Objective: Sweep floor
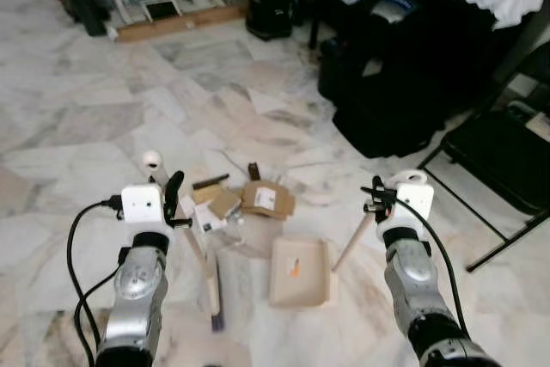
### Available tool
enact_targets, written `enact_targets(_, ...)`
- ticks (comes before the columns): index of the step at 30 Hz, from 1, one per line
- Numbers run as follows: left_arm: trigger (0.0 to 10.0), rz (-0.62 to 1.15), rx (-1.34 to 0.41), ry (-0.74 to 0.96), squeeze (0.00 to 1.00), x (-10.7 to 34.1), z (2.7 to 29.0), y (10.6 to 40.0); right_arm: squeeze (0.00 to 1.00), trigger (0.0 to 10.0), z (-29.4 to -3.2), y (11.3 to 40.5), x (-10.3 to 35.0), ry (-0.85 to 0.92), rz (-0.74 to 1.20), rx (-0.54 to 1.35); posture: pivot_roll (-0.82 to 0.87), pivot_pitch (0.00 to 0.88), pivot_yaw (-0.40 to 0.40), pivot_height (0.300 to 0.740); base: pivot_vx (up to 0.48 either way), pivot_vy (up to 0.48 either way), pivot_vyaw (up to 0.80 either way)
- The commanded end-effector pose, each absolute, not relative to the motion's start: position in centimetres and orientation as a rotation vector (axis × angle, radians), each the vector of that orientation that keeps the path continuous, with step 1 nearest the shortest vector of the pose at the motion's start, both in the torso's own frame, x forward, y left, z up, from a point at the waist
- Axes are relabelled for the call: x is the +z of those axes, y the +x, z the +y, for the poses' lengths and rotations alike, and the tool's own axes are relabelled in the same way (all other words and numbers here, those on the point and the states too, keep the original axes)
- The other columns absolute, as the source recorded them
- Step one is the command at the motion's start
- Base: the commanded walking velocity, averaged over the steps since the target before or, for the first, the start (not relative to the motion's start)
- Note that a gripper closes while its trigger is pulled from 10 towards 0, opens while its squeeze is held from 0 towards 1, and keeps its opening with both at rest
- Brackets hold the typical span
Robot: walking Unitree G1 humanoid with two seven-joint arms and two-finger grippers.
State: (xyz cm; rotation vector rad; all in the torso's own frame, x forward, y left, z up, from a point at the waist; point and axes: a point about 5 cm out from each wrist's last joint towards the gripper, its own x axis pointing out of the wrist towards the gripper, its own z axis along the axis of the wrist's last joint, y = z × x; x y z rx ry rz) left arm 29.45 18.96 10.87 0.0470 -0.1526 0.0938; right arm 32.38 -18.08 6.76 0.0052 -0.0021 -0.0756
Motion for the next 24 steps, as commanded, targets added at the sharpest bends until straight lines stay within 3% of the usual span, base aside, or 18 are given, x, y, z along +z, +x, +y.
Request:
enact_targets(1, 10.0, -0.183, 0.096, 0.049, 0.00, 11.52, 18.84, 29.54, 0.00, 10.0, -18.43, 32.68, 7.54, -0.002, -0.034, -0.078, 0.04, 0.061, -0.038, 0.740, 0.000, 0.000, 0.00)
enact_targets(20, 10.0, -0.190, 0.066, 0.054, 0.00, 11.52, 18.41, 29.49, 0.00, 10.0, -18.14, 32.46, 7.27, -0.035, -0.023, -0.050, 0.05, 0.052, -0.038, 0.740, 0.000, 0.000, 0.00)
enact_targets(24, 10.0, -0.187, 0.066, 0.053, 0.00, 11.50, 18.35, 29.48, 0.00, 10.0, -17.80, 32.49, 7.39, -0.035, -0.030, -0.032, 0.04, 0.057, -0.039, 0.740, 0.000, 0.000, 0.49)
